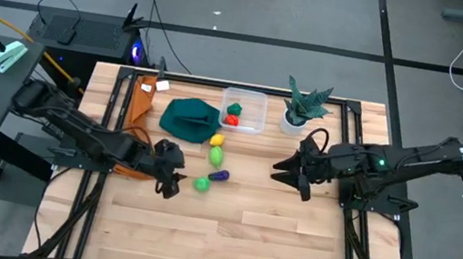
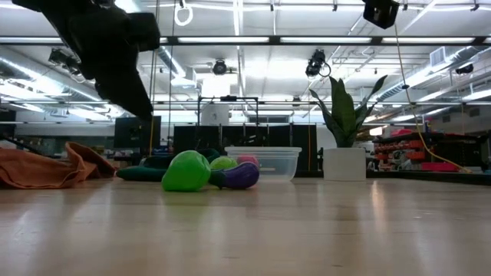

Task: Pick and placing Produce into tupperware
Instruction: Put the green pear into the transparent bin

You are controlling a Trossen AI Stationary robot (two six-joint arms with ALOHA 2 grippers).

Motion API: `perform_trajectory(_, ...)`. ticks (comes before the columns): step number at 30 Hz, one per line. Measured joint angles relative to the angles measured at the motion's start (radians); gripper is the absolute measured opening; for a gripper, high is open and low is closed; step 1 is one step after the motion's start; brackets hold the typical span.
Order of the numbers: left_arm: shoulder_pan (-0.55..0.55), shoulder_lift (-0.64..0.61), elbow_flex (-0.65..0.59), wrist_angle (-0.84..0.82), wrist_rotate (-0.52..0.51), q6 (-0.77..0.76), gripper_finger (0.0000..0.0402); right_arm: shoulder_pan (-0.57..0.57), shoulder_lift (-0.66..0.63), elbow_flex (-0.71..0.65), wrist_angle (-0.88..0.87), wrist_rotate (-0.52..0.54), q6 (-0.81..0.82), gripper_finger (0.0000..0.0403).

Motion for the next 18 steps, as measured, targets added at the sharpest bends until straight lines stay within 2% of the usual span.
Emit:
perform_trajectory(4, 0.014, 0.04, 0.0, 0.045, -0.02, -0.037, 0.0174, -0.01, 0.022, 0.0, 0.043, 0.012, 0.0, 0.0167)
perform_trajectory(10, 0.025, 0.106, 0.0, 0.195, -0.017, 0.171, 0.0187, -0.024, 0.041, 0.0, 0.079, 0.02, -0.004, 0.0167)
perform_trajectory(15, 0.031, 0.143, 0.0, 0.195, -0.007, 0.18, 0.0226, -0.023, 0.041, 0.0, 0.084, 0.02, 0.0, 0.0167)
perform_trajectory(18, 0.033, 0.169, 0.001, 0.222, 0.036, 0.175, 0.0257, -0.023, 0.041, 0.0, 0.09, 0.019, 0.0, 0.0167)
